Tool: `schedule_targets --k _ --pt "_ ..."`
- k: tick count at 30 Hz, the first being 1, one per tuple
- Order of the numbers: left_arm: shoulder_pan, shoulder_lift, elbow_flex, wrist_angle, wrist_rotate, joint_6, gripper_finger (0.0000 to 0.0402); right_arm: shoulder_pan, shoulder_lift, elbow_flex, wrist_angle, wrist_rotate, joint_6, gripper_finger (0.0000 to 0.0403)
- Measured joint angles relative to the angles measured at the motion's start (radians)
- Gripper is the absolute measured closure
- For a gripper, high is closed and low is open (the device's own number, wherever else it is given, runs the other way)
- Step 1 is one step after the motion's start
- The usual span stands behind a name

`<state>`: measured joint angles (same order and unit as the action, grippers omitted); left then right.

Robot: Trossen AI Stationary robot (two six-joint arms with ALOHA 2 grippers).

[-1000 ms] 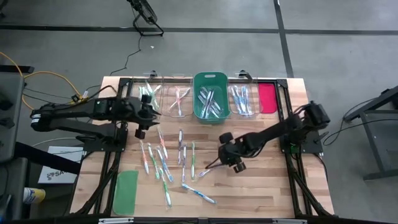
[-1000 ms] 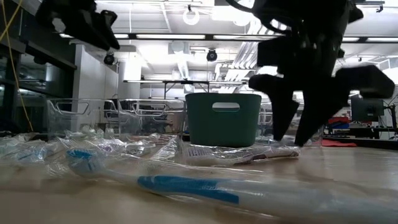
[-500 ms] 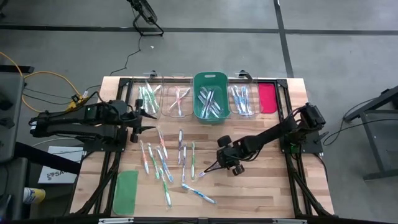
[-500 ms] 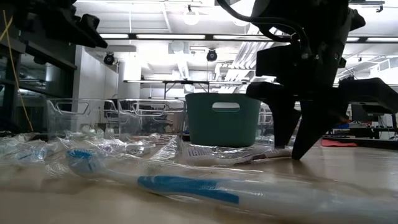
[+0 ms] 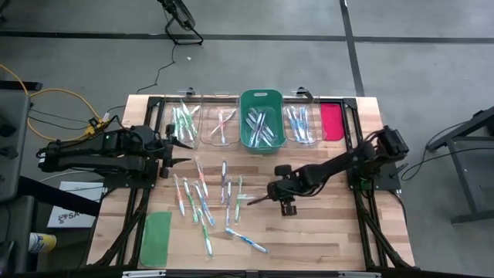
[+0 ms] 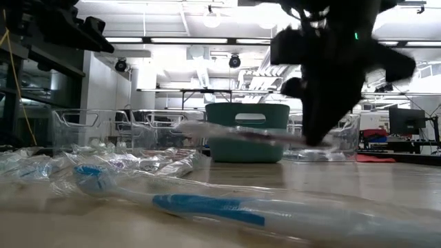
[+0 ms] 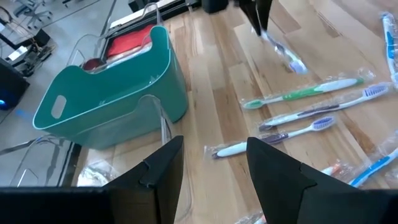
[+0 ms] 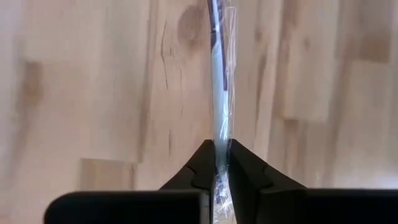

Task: Pick & Place Toothbrushes
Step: Put the purple toothbrush into the green bin

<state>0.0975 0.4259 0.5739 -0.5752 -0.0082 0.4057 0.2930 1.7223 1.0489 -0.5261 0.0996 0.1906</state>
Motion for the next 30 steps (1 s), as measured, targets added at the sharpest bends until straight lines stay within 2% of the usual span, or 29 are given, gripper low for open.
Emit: schedule_targets --k 4,10,20,30 --pt "0.000 0.003 0.000 0.004 0.001 -0.001 0.0232 -0.028 -0.047 0.067 -0.106 0.003 0.154 0.0388" --pt "0.000 0.003 0.000 0.004 0.002 -0.011 0.0232 -0.142 -0.123 0.131 -0.142 0.007 0.412 0.0381" --pt "0.000 0.003 0.000 -0.003 0.002 -0.011 0.0232 -0.388 -0.216 0.138 -0.133 -0.008 0.499 0.0383" --pt "0.000 0.004 0.000 -0.003 0.002 -0.011 0.0232 -0.598 -0.162 0.138 -0.093 -0.074 0.525 0.0383"
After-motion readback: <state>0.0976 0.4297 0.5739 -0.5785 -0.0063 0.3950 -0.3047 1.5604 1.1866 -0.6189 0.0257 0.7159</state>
